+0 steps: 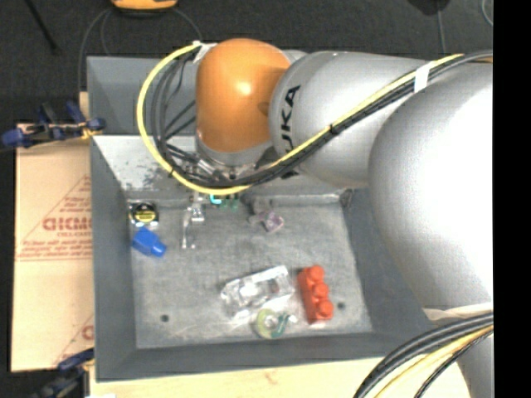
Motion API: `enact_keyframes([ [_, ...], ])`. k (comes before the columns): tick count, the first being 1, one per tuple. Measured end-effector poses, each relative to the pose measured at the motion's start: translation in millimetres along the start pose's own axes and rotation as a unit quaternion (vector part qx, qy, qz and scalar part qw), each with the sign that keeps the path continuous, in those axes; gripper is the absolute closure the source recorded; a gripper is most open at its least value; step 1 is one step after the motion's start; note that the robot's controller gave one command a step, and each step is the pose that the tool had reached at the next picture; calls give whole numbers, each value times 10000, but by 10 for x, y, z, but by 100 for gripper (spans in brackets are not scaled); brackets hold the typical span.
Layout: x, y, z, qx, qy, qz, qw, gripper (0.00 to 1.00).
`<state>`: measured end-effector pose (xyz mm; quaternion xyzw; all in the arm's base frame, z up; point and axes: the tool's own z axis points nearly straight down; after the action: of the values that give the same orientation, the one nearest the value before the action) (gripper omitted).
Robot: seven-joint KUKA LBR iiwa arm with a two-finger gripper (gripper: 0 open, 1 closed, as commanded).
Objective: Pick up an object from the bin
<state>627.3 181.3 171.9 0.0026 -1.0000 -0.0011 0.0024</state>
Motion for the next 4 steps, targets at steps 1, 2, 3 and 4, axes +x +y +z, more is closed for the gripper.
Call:
enact_keyframes([
  [1,284,-187,969,17,-47,-393,9992,0],
  [2,543,-1135,952,-8,-119,-381,9992,0],
  [3,681,-1586,564,22,-60,-829,9965,0],
  [4,1121,-1993,294,14,-35,-30,10000,0],
])
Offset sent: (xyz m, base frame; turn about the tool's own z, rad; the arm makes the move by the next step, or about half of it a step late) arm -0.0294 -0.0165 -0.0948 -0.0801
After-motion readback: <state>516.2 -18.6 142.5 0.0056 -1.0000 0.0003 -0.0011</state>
